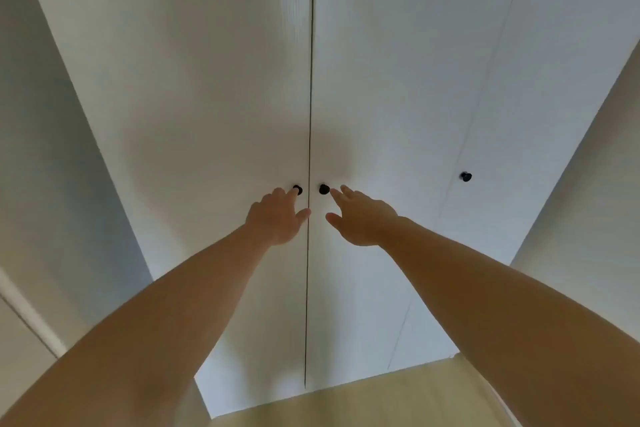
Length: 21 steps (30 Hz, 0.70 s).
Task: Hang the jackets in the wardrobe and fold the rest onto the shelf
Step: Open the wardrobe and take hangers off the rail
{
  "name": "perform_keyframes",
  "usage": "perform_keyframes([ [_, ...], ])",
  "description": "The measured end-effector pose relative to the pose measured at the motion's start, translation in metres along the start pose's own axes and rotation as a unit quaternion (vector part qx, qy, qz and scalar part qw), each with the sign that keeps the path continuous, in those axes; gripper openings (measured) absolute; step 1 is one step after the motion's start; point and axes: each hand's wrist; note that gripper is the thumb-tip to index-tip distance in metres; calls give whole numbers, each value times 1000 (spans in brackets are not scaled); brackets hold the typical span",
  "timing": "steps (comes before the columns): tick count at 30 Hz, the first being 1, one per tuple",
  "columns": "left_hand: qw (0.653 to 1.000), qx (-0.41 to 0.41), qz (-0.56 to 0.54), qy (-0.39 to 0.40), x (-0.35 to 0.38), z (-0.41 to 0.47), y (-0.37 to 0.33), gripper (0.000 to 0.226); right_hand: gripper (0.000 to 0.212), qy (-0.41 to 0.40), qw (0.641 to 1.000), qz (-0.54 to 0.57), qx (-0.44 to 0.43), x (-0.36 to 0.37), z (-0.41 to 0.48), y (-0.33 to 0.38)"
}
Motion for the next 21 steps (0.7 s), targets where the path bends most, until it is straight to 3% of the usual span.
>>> perform_keyframes([
  [10,999,-1,-35,6,18,35,0,66,66,12,1000,-13,-12,6,21,-7],
  [21,991,-9,-115,-66,27,18,-4,34,64,26,998,45,-22,7,16,-12],
])
Point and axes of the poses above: each hand's wrist, its own z-axis towards the middle knuckle, its own x-axis out of the palm, y = z × x, and after that the axes turned 1 degree about x, right-handed
